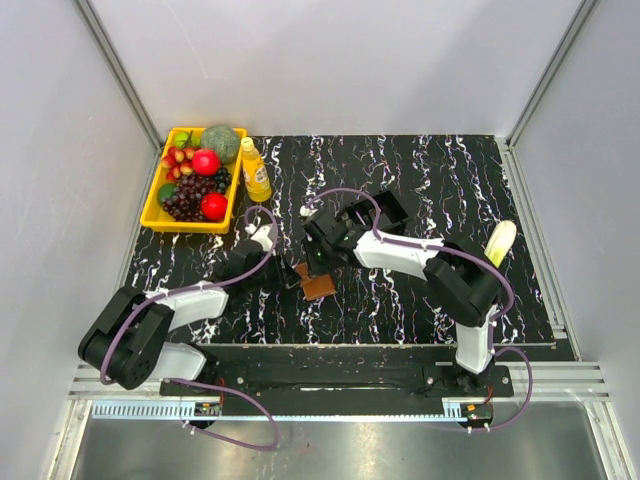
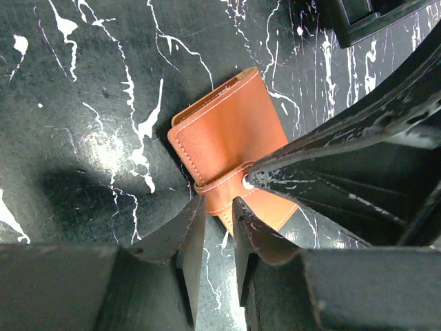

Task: Put the credit cards into the card holder
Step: Close the card holder at the center of the board.

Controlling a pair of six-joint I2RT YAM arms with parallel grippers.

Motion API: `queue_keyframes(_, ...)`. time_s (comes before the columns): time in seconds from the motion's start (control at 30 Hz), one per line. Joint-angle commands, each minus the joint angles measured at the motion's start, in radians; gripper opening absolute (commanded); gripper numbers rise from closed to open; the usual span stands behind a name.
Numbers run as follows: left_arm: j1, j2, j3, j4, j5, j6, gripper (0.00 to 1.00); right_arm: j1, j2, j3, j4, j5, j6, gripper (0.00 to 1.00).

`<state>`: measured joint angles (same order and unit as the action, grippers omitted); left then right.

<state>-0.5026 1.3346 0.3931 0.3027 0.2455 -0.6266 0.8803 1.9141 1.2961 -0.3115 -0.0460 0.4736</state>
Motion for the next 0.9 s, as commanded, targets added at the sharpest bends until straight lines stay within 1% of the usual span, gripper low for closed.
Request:
queue_keyframes(0.0,-0.002,0.017,0.041,0.076,-0.015,-0.007,0.27,0.014,-0.023,-0.023,0.011,0.012,0.002,0.03)
queue_keyframes(0.23,-0.004,0.074,0.070,0.099,0.006,-0.015,0.27,0.014,-0.001,-0.029,0.000,0.012,0.002,0.03)
queue_keyframes(0.37,-0.005,0.084,0.064,0.104,0.017,-0.010,0.27,0.014,0.019,-0.026,-0.020,0.040,-0.010,0.02)
queue_keyframes(0.53,-0.007,0.098,0.067,0.110,0.052,0.002,0.26,0.019,0.026,-0.041,-0.020,0.024,-0.001,0.01)
queue_keyframes(0.67,-0.019,0.086,0.055,0.136,0.038,0.002,0.25,0.020,0.051,-0.029,-0.034,0.026,-0.020,0.01)
queue_keyframes(0.73,-0.024,0.104,0.070,0.110,0.034,0.007,0.25,0.020,0.060,-0.024,-0.038,0.028,-0.020,0.01)
queue_keyframes(0.8,-0.028,0.123,0.069,0.122,0.040,0.008,0.21,0.022,0.065,-0.026,-0.041,0.031,-0.018,0.02)
queue_keyframes(0.87,-0.042,0.114,0.047,0.140,0.014,-0.002,0.21,0.022,0.077,-0.021,-0.047,0.034,-0.018,0.02)
